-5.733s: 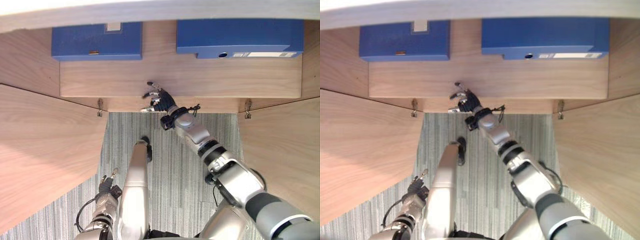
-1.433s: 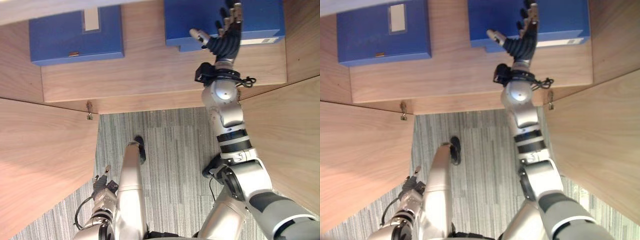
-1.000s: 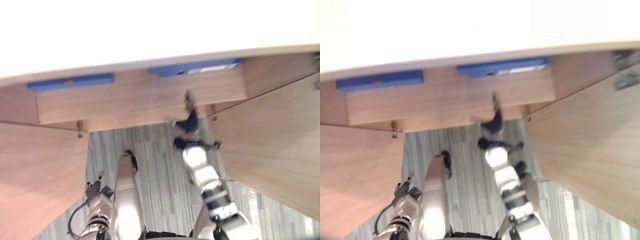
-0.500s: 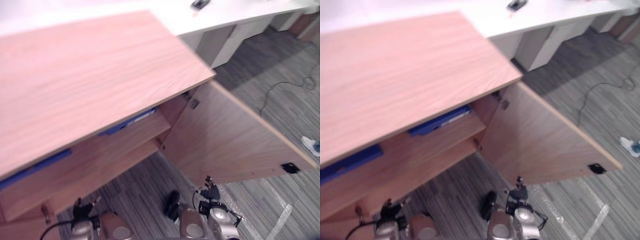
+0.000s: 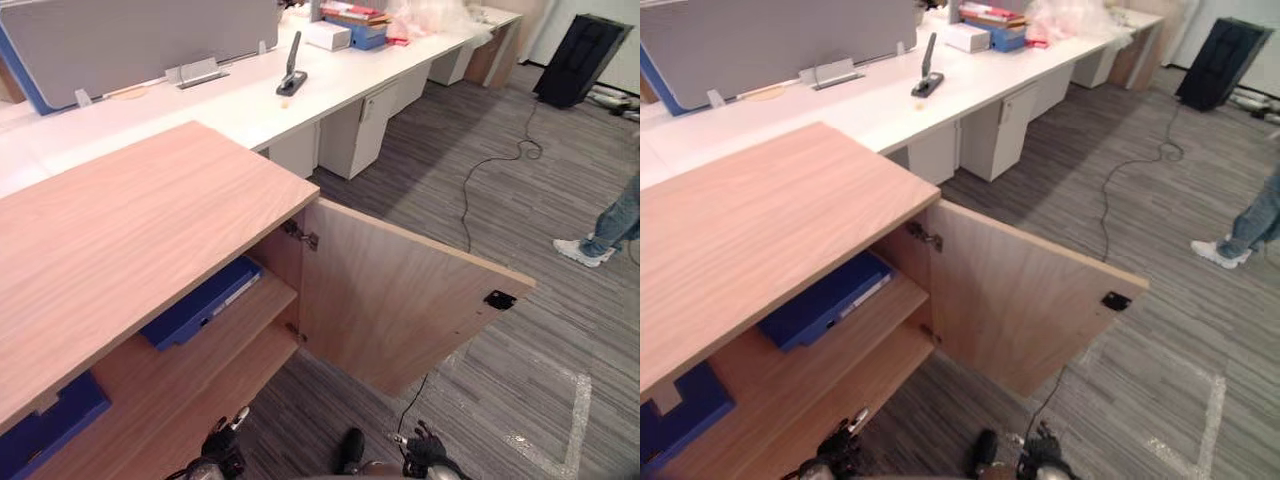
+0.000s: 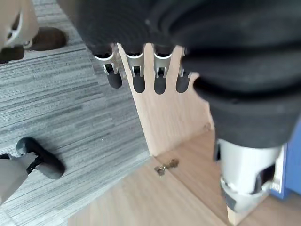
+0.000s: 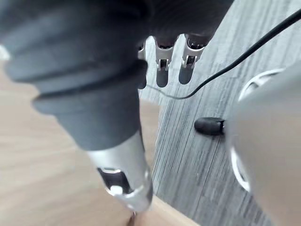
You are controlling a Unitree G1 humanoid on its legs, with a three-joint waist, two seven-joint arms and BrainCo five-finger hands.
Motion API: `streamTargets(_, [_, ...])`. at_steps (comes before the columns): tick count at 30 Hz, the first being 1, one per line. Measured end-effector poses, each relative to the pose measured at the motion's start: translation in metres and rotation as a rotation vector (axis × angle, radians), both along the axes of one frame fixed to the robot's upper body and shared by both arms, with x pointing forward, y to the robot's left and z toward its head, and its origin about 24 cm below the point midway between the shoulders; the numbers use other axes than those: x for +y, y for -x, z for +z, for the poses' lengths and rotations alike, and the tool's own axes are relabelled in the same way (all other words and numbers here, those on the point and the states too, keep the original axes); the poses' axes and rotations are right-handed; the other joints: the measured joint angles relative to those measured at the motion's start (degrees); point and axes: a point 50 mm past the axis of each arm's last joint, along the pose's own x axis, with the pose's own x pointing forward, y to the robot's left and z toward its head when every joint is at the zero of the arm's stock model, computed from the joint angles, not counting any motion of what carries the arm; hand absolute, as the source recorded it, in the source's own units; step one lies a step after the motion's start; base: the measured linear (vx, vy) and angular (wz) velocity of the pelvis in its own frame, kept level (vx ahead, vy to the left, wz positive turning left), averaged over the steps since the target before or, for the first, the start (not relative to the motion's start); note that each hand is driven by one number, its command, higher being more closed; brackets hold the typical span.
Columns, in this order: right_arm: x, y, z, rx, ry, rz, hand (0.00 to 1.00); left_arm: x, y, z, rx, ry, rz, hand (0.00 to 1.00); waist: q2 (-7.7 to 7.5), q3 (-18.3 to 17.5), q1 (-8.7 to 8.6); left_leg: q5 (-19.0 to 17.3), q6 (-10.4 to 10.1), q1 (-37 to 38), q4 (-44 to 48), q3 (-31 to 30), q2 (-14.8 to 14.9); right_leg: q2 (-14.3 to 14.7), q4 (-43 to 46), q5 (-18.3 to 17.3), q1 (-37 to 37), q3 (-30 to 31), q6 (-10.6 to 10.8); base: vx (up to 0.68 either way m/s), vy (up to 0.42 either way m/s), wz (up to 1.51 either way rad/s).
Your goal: Walk over to the cabinet, pick up the folder, carry it to the office cabinet, place the folder inside the office cabinet, then close the office cabinet door
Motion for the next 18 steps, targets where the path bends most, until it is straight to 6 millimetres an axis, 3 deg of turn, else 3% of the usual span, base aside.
streamTargets(5, [-0.007, 0.010, -0.003, 0.037, -0.009, -0.077, 0.00, -0.005, 0.000, -0.002, 0.023, 0.005, -0.018, 0.00, 0.69, -0.3, -0.56, -0.7, -1.0, 1.5, 1.4, 1.7, 1.1, 1.7, 0.0, 0.0, 0.1, 2.5, -0.1, 0.02, 0.045, -0.30])
streamTargets(8, [-0.013, 0.016, -0.005, 0.049, -0.018, -0.157, 0.00, -0.007, 0.003, -0.003, 0.034, 0.005, -0.010, 0.00, 1.88, -0.8, -1.31, -1.3, -1.3, 1.8, 2.3, 1.8, 1.7, 2.4, 0.0, 0.1, 0.1, 3.5, -0.3, 0.06, 0.070, -0.16])
streamTargets(11, [-0.018, 0.009, -0.003, 0.032, -0.016, -0.196, 0.00, 0.003, 0.004, -0.003, 0.041, -0.011, 0.043, 0.00, 2.71, -0.6, -1.32, -2.9, -1.2, 1.5, 6.8, 0.5, 2.9, 3.6, 0.1, -0.2, -1.2, 6.9, -0.4, 0.05, 0.096, -0.67])
streamTargets(14, [-0.026, -0.006, 0.002, -0.008, 0.007, -0.183, 0.00, 0.014, 0.006, -0.002, 0.042, -0.025, 0.118, 0.00, 3.81, -0.3, -0.91, -6.5, 2.2, -1.0, 14.0, -11.2, 1.9, 5.0, 0.3, 0.3, -3.3, 14.6, -1.2, -0.03, 0.103, -1.41])
streamTargets(15, [-0.034, -0.009, 0.004, -0.016, 0.027, -0.180, 0.00, 0.008, 0.006, -0.003, 0.039, -0.005, 0.138, 0.00, 4.93, -0.2, -0.06, -10.2, 2.2, -1.9, 13.5, -20.2, -1.9, 5.9, 0.0, 0.5, -4.4, 17.7, -1.4, -0.12, 0.199, -1.19])
streamTargets(17, [-0.044, -0.010, 0.006, -0.022, 0.052, -0.179, 0.00, 0.001, 0.009, -0.005, 0.046, 0.017, 0.158, 0.00, 7.00, -0.1, 0.25, -14.6, 3.2, -2.6, 11.0, -30.2, -6.9, 7.6, 0.0, 0.6, -4.9, 20.8, -1.4, -0.16, 0.234, -1.24])
streamTargets(18, [-0.043, -0.008, 0.006, -0.017, 0.051, -0.180, 0.00, 0.003, 0.013, -0.006, 0.057, 0.002, 0.144, 0.00, 7.15, -0.3, 0.02, -16.0, 4.4, -2.0, 9.2, -32.2, -8.3, 7.9, 0.0, 0.7, -5.3, 21.5, -1.2, -0.13, 0.135, -0.93])
